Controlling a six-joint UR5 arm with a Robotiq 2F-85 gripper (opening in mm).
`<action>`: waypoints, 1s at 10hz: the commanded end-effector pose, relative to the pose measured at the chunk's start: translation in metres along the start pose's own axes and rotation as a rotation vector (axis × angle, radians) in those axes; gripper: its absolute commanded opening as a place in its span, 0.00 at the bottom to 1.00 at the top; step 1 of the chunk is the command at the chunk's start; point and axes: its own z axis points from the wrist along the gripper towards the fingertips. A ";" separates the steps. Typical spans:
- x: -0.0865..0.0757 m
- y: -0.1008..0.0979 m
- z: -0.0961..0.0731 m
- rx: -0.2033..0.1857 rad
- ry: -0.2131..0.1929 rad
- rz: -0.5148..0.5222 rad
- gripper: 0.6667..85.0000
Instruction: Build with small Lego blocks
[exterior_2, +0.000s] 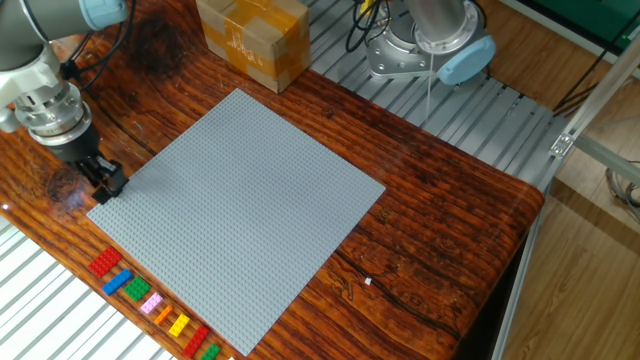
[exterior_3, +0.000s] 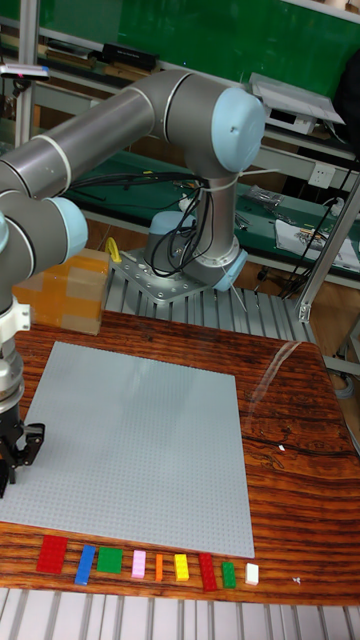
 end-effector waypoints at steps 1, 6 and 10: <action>-0.003 0.000 0.001 -0.013 -0.016 0.006 0.51; -0.002 -0.004 0.003 -0.010 -0.017 0.018 0.47; -0.004 -0.008 0.001 -0.006 -0.023 0.023 0.45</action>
